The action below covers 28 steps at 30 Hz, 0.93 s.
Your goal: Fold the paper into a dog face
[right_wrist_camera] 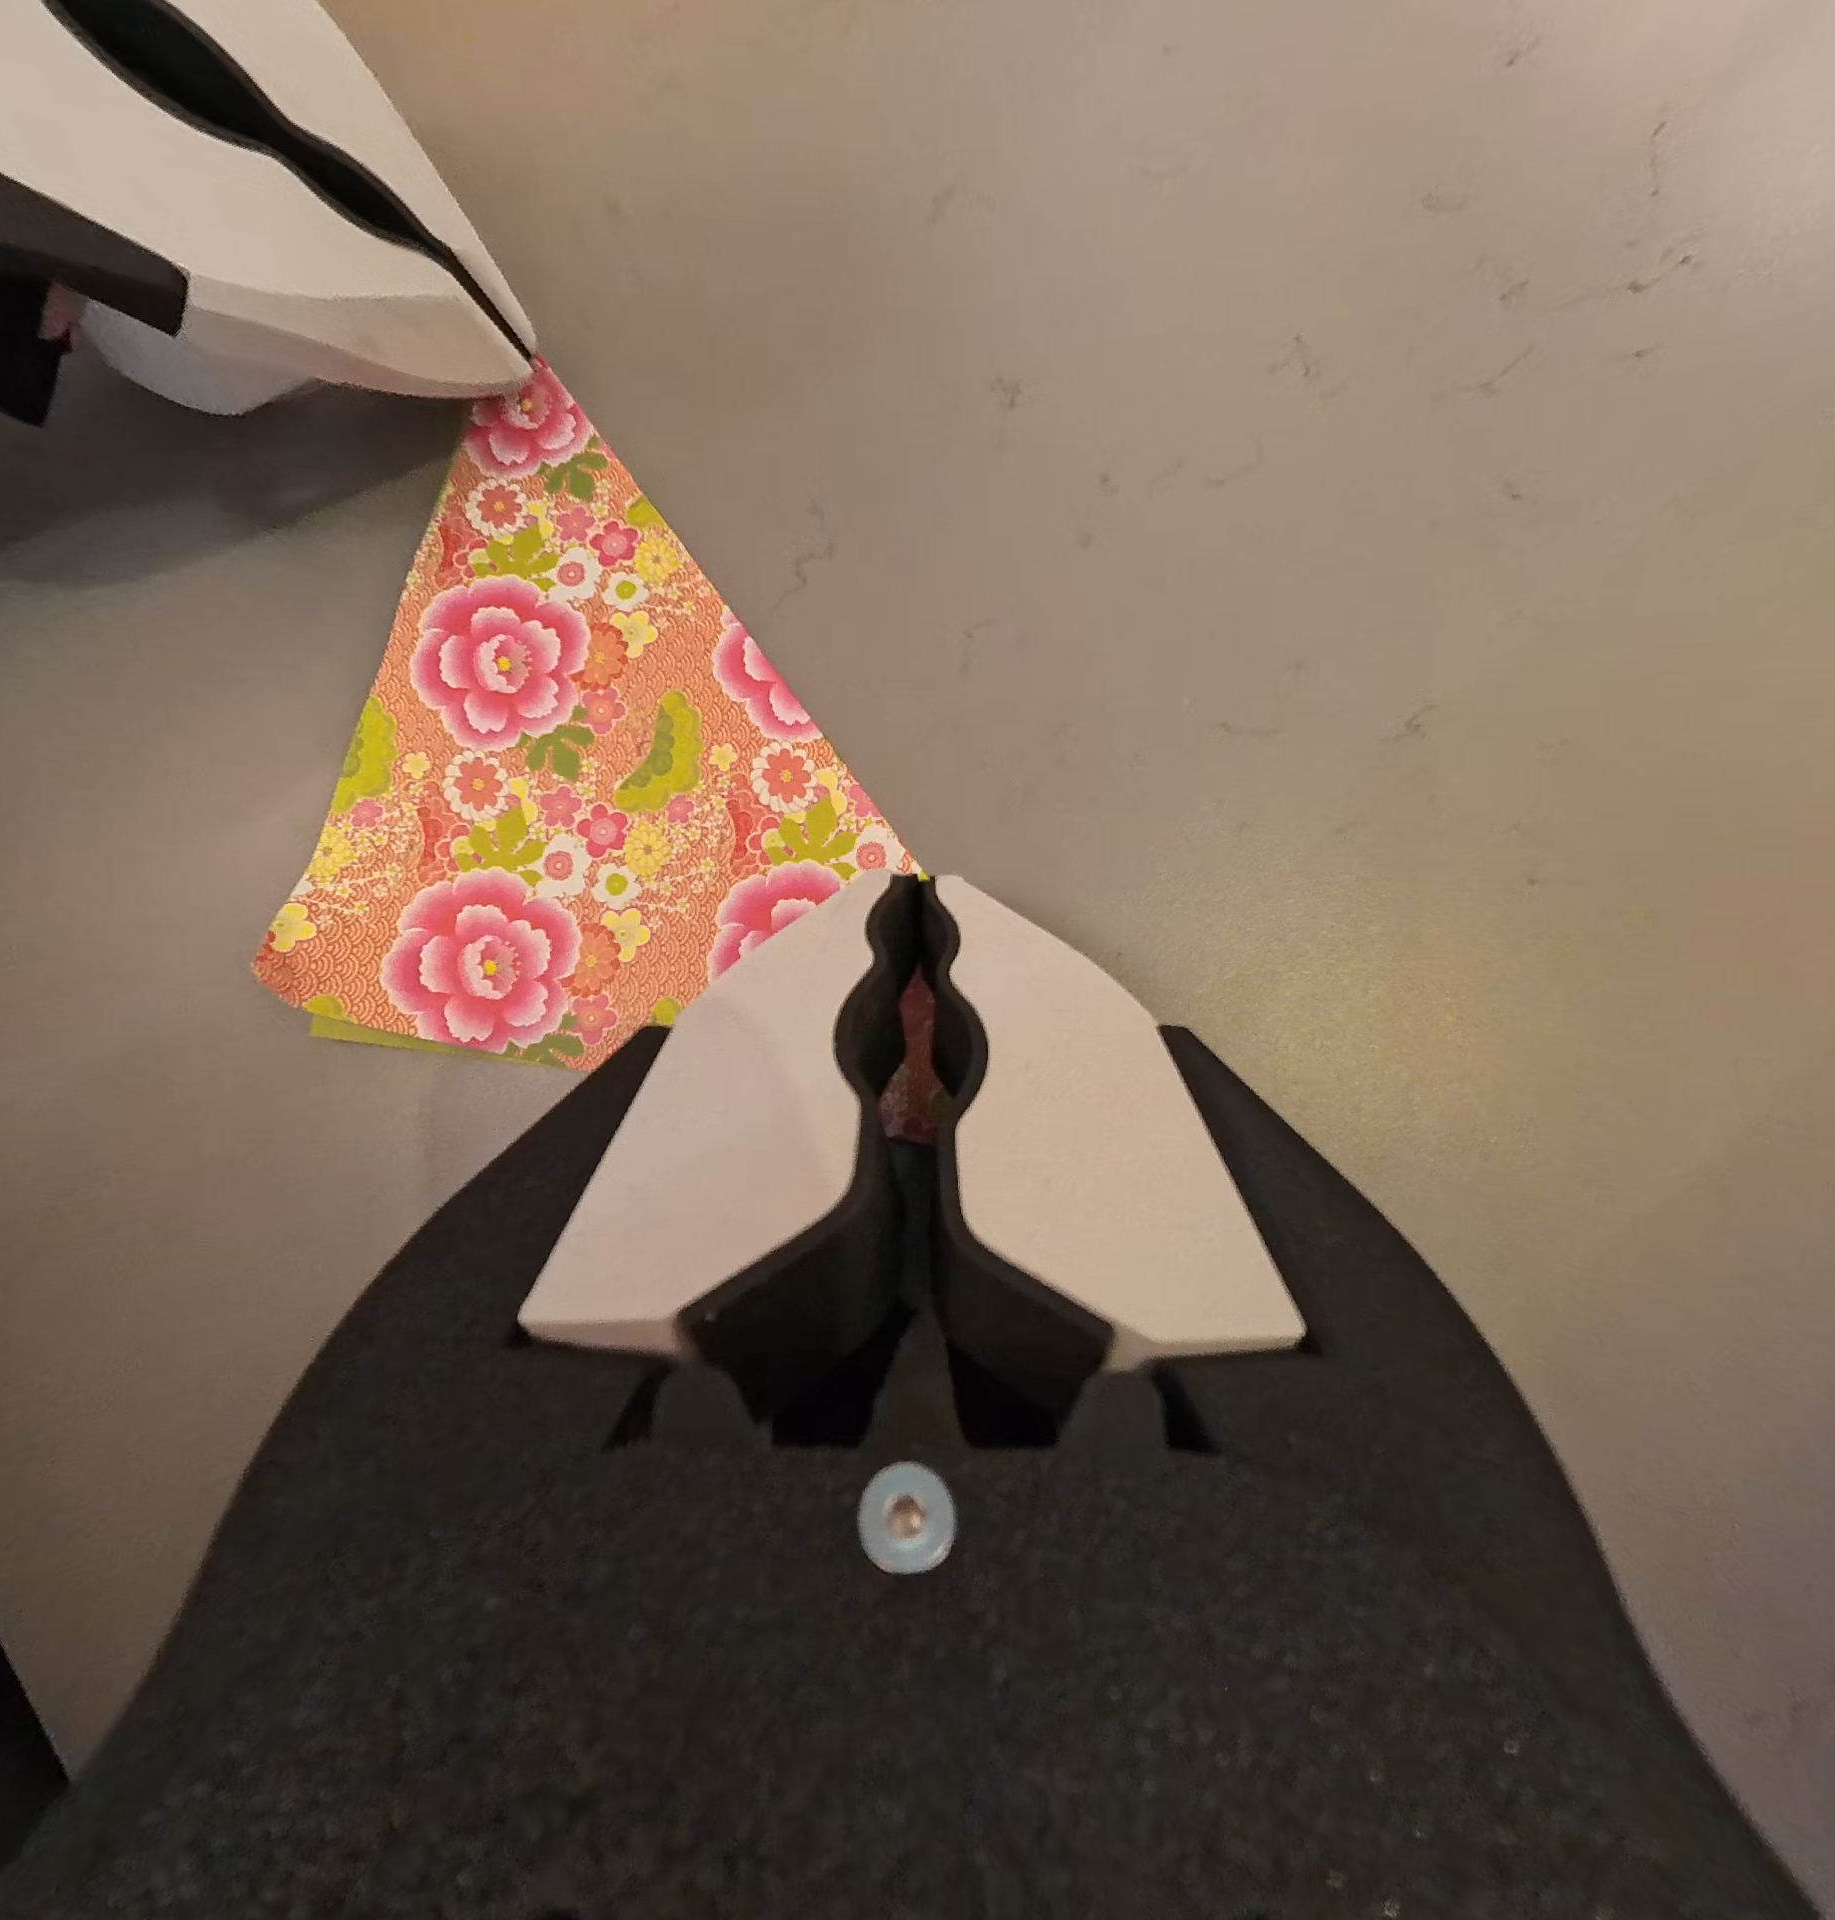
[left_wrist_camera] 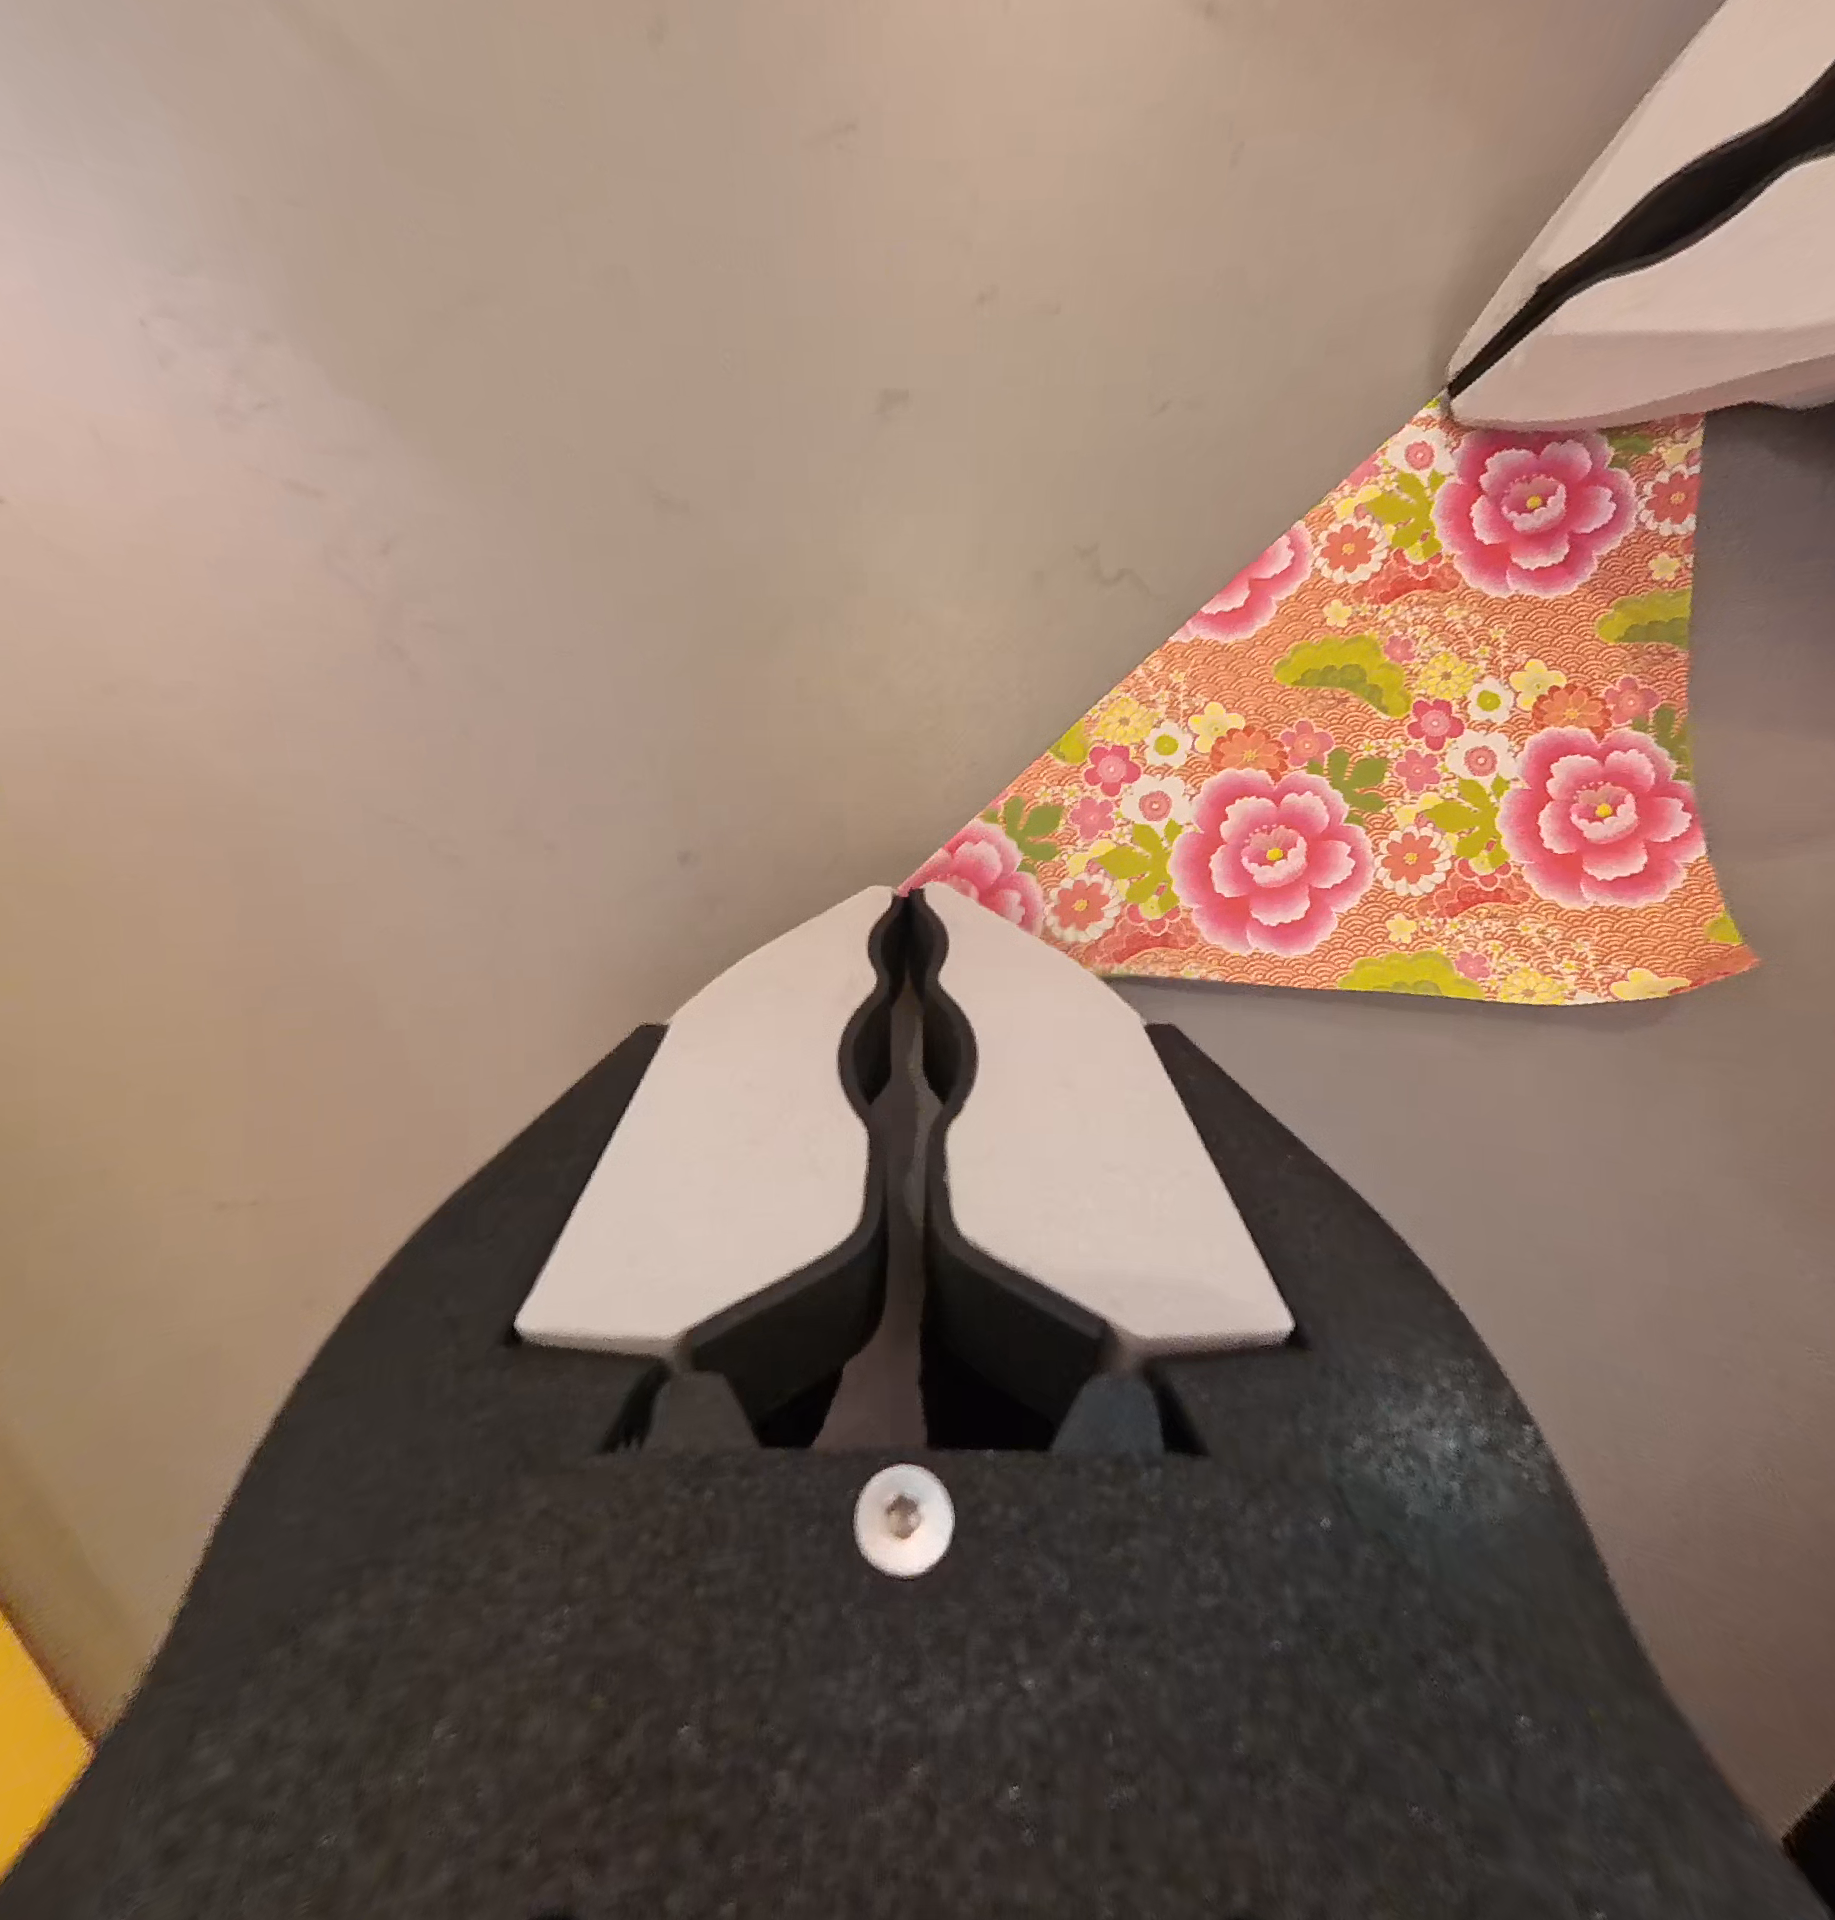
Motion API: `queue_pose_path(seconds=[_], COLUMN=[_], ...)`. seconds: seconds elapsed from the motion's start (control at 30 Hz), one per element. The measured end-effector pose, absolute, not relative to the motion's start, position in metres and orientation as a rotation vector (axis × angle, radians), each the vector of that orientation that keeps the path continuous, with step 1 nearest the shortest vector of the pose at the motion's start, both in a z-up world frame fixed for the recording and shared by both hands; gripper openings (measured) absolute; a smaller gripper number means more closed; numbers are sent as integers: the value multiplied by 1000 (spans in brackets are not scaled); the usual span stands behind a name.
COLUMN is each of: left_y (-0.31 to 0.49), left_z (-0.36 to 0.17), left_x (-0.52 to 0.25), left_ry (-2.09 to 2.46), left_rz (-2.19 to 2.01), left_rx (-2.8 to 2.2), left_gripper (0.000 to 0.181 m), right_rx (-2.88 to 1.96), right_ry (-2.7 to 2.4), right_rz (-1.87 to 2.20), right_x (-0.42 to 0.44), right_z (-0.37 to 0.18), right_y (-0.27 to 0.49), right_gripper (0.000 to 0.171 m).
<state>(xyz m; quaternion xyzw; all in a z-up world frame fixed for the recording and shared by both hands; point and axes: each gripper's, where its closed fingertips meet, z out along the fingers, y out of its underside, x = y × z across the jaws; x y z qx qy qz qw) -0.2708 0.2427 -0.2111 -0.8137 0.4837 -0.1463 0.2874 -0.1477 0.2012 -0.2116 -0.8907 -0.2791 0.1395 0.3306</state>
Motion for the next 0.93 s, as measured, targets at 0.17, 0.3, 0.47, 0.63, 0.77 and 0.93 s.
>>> queue_pose_path(seconds=[0.17,0.3,0.47,0.63,0.77,0.93], left_y=[245,245,251,258,239,203], left_z=[-211,-211,-211,-201,-171,-190], left_x=[-277,-278,-289,-307,-275,-231], left_ry=[1273,1262,1227,1141,1137,1379], left_rz=[-372,-364,-272,-258,-537,-644], left_rx=[-2179,-2177,-2188,-2180,-2086,-2077], left_gripper=[0,0,0,0,0,0], right_rx=[-2328,-2328,-2327,-2327,-2326,-2317], right_ry=[-730,-730,-732,-732,-733,-732], right_rz=[364,364,363,363,365,355], right_x=[-148,-148,-148,-149,-149,-149], right_z=[-211,-211,-211,-211,-211,-210], right_y=[201,201,201,201,201,202], right_gripper=[1,1,1,1,1,0])
